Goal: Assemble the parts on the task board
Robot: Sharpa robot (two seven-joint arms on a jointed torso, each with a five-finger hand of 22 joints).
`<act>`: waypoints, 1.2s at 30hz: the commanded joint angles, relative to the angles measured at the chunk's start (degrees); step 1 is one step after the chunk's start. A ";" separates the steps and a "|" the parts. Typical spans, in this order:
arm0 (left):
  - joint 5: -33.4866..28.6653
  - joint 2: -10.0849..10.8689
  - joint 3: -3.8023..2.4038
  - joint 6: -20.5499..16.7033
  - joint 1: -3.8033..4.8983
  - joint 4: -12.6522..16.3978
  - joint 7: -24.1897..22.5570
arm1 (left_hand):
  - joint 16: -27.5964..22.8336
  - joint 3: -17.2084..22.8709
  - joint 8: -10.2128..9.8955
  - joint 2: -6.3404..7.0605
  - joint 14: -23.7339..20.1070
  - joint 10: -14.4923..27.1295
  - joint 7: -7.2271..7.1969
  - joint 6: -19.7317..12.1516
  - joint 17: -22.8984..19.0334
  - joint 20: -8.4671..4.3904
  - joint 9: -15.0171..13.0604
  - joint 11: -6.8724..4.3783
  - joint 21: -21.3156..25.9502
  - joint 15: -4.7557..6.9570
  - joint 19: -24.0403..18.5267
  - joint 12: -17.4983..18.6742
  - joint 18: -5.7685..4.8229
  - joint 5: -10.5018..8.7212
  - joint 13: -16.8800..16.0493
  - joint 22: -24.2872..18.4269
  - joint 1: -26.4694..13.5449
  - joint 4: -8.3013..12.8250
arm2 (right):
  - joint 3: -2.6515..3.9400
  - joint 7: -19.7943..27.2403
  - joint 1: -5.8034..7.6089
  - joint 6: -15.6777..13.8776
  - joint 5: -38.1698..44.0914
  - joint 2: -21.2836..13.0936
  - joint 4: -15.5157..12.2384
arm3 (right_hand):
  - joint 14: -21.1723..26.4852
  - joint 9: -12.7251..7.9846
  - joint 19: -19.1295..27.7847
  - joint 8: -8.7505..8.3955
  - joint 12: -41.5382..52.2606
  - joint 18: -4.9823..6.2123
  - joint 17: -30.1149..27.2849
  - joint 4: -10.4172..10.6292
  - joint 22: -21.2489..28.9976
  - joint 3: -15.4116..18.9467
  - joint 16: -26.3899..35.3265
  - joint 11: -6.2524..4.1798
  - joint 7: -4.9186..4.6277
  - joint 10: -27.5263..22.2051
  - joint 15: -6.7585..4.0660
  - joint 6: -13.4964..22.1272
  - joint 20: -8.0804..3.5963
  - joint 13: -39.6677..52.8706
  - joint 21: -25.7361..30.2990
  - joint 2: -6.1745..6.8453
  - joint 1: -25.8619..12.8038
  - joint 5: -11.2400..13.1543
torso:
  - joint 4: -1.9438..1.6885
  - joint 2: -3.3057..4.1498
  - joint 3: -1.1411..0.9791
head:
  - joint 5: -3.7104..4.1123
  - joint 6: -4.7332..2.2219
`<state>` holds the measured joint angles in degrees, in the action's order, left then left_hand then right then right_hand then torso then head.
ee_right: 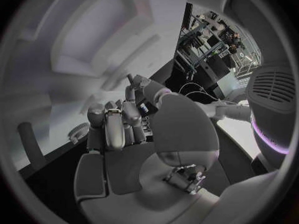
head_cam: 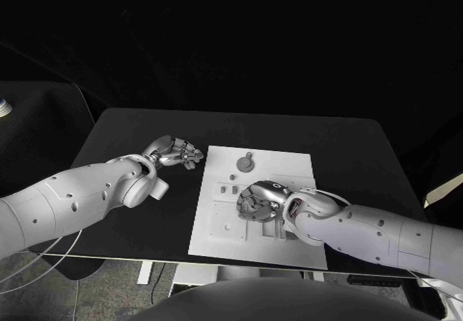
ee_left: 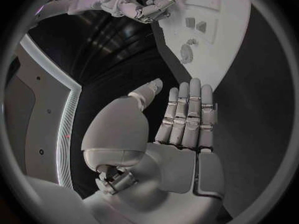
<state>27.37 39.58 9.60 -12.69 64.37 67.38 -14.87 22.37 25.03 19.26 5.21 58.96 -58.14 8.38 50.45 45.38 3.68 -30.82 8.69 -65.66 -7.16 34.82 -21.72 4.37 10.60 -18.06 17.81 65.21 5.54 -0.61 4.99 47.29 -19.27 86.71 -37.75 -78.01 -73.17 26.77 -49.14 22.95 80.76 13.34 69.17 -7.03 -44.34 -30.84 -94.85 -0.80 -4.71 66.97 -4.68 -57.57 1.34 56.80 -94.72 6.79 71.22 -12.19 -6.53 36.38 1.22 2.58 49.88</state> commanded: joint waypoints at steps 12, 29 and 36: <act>-0.34 -0.02 -0.05 0.60 0.08 0.21 -0.33 | -0.33 -0.18 -0.29 -0.30 0.18 0.26 -0.12 -0.47 -0.06 -0.12 0.08 0.01 0.28 -0.15 -0.41 0.39 0.16 0.17 -0.08 0.08 -0.20 0.04 | -0.02 -0.69 -0.04 3.03 1.77 0.10 -0.04 | 0.60 0.08 -0.03 0.36 -0.33 0.78 -0.37 -0.02 0.10 -0.51 -0.31 0.03 -3.22 -0.07 0.00 -3.51 0.25 -0.08 -2.76 -0.53 -0.14 -0.17 | 0.01 0.01 0.00 | 0.03 0.12; -0.34 0.04 -0.05 0.60 0.08 0.27 -0.32 | -0.38 -0.19 -0.29 -0.30 0.20 0.27 -0.12 -0.49 -0.07 -0.12 0.08 0.01 0.31 -0.15 -0.42 0.42 0.16 0.17 -0.09 0.09 -0.20 0.04 | -0.02 -1.35 -0.04 2.49 2.41 0.30 -0.02 | 1.87 -0.46 0.31 -1.11 -0.49 0.70 -1.47 -0.21 0.22 0.13 0.13 0.13 -3.67 -0.53 0.12 -1.30 0.25 -0.16 -2.75 0.83 -0.95 0.21 | 0.00 0.01 0.01 | 0.04 0.12; -0.34 0.05 -0.05 0.58 0.08 0.24 -0.29 | -0.39 -0.20 -0.29 -0.29 0.21 0.28 -0.12 -0.49 -0.08 -0.12 0.08 0.01 0.31 -0.15 -0.42 0.43 0.15 0.17 -0.09 0.09 -0.20 0.04 | -0.02 -1.45 -0.04 2.44 2.40 0.24 -0.11 | 3.89 -1.58 0.79 -3.65 -0.64 0.66 -3.14 -0.52 0.36 1.72 0.78 0.27 -4.27 -1.36 0.25 2.90 0.19 -0.21 -2.77 1.85 -1.72 0.36 | -0.01 0.00 0.00 | 0.08 0.12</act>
<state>27.36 39.68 9.61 -12.69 64.37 67.49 -14.82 22.37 25.03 19.26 5.21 58.96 -58.14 8.24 50.30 45.39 3.68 -30.82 8.69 -65.66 -7.16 34.82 -21.51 4.37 10.60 -18.06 17.85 65.21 5.54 -0.62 3.79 47.30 -17.75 88.29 -37.52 -78.05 -69.56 25.25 -48.71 19.40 80.31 13.32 66.02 -7.59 -44.02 -29.34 -94.24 -0.51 -7.89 66.01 -4.43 -54.40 1.34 56.65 -94.72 8.23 69.47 -12.19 -6.53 36.40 1.22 2.60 50.00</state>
